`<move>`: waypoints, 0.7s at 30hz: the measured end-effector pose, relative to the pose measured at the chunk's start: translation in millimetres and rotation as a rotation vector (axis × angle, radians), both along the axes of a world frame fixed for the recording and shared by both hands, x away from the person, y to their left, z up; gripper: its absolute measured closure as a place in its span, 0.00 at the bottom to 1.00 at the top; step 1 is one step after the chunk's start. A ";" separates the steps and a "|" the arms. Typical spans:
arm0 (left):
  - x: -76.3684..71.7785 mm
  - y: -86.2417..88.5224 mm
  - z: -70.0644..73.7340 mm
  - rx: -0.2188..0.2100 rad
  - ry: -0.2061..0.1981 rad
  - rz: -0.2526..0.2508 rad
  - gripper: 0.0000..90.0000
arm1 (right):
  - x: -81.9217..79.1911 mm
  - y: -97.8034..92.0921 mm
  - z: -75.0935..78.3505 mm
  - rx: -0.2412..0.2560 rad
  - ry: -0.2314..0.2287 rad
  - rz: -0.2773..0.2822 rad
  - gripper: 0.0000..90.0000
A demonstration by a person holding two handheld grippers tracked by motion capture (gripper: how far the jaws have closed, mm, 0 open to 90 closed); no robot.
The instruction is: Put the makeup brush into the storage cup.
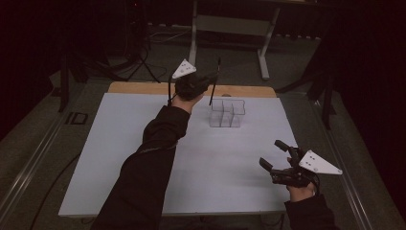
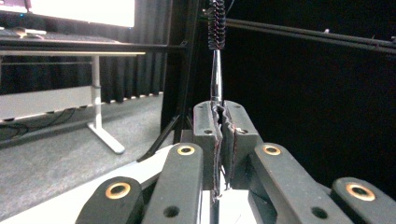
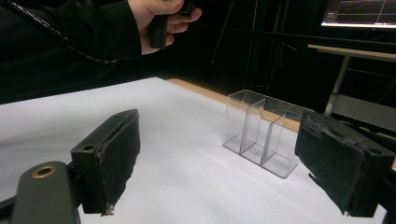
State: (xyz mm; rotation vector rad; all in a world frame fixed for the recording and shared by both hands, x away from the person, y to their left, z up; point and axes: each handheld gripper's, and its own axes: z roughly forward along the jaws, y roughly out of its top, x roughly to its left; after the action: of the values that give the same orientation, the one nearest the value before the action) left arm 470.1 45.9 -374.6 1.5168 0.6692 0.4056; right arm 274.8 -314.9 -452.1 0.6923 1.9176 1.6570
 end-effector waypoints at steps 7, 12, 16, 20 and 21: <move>6.0 -5.8 -9.4 -0.015 -0.042 0.009 0.96 | -0.1 0.0 -0.2 0.002 0.004 0.003 0.15; 11.1 -10.8 -17.0 -0.049 -0.030 0.003 0.96 | -0.3 0.4 -0.2 0.000 0.002 0.005 0.16; 13.5 -15.0 -22.3 -0.043 -0.032 0.011 0.96 | -0.1 0.2 -0.6 0.002 0.004 0.007 0.16; 16.0 -17.9 -28.5 -0.042 -0.037 0.010 0.96 | 0.0 0.0 -0.5 0.003 0.005 0.007 0.16; 16.0 -18.5 -30.3 -0.036 -0.045 0.018 0.96 | 0.0 0.1 -0.6 0.003 0.005 0.007 0.16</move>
State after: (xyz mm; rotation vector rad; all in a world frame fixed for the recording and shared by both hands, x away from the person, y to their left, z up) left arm 486.1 27.4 -404.8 1.4646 0.6514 0.4379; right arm 274.9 -314.8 -452.7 0.6923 1.9236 1.6650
